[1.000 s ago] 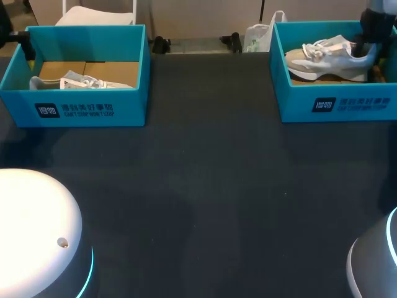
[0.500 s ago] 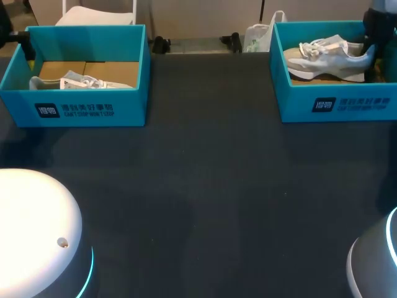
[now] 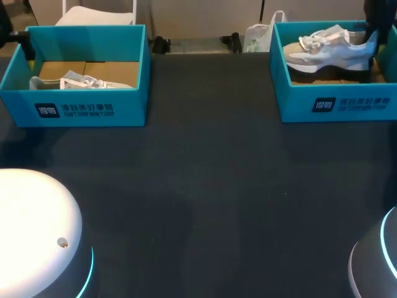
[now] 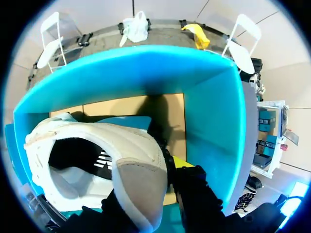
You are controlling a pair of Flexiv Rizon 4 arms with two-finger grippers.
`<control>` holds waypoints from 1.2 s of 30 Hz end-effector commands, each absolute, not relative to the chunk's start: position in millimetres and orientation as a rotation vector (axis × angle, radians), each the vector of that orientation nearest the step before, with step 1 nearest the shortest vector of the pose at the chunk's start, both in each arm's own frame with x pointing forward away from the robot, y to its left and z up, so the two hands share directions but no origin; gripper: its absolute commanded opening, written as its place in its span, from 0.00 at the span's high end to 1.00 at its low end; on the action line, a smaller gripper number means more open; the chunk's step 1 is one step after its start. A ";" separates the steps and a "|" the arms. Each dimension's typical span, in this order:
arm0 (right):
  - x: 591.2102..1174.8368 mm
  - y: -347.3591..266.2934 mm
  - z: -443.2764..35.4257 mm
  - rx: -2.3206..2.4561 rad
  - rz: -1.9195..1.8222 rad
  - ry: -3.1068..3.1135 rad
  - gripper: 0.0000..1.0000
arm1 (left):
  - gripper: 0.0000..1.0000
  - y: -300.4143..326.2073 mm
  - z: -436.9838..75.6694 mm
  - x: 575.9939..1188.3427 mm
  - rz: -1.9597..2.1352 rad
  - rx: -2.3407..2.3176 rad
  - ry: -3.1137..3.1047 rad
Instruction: Take the shoe out of the shoebox, open the shoe tongue, remove and reinsert the insole, then place the shoe into the shoebox
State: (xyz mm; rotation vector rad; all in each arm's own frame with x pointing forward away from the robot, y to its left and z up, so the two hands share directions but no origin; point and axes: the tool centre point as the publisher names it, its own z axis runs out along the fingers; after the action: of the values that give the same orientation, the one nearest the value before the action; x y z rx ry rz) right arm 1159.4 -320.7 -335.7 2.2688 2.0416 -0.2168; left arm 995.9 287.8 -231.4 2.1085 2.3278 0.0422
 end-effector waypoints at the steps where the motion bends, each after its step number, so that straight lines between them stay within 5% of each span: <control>1: 1144.9 -312.8 -305.4 2.246 -0.187 2.020 1.00 | 0.00 287.7 -231.1 994.2 0.049 2.108 2.327; 17: 1108.6 -269.8 -181.1 2.156 -0.256 1.914 1.00 | 0.00 287.7 -231.1 994.2 0.049 2.108 2.327; 36: 1109.7 -289.8 -199.2 2.163 -0.355 1.882 1.00 | 0.00 287.7 -231.1 994.2 0.049 2.108 2.327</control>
State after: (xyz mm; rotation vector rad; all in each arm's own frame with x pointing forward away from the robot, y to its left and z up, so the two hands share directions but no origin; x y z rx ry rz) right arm 1109.9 -289.6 -197.8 2.1670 1.8771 -0.3579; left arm 995.9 287.8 -231.4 2.1084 2.3278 0.0422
